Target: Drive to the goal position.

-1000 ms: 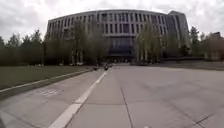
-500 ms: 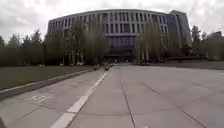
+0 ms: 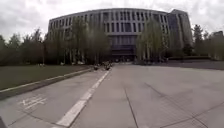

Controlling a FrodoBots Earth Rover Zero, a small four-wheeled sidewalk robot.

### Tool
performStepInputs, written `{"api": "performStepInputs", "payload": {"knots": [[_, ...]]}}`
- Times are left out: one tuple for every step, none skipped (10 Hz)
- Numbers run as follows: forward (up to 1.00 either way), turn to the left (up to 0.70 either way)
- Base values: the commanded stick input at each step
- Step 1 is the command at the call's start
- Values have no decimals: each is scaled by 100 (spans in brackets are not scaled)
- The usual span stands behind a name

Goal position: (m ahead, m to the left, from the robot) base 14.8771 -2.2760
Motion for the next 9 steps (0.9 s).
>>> {"api": "performStepInputs", "payload": {"knots": [[70,-14],[70,-14],[70,-14],[70,0],[70,0],[70,0],[70,0],[70,0],[70,0]]}}
